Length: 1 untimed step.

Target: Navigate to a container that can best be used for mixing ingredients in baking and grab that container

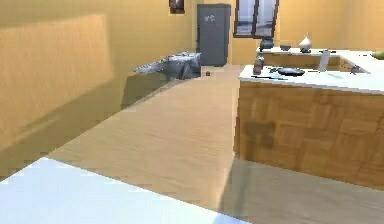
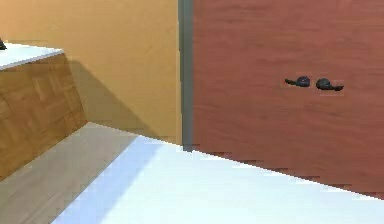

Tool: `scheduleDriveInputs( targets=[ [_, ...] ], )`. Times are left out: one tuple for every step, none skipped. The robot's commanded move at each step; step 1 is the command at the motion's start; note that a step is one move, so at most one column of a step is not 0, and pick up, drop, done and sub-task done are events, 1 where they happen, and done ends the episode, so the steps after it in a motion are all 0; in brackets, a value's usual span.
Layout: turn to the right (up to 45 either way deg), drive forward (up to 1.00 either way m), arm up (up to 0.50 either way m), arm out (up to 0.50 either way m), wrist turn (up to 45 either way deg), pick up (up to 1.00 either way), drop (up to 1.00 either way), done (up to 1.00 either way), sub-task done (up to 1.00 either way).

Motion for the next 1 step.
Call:
scheduleDriveInputs(
  targets=[
    [0.0, 1.00, 0.00, 0.00, 0.0, 0.00, 0.00, 0.00, 0.00]
  ],
)
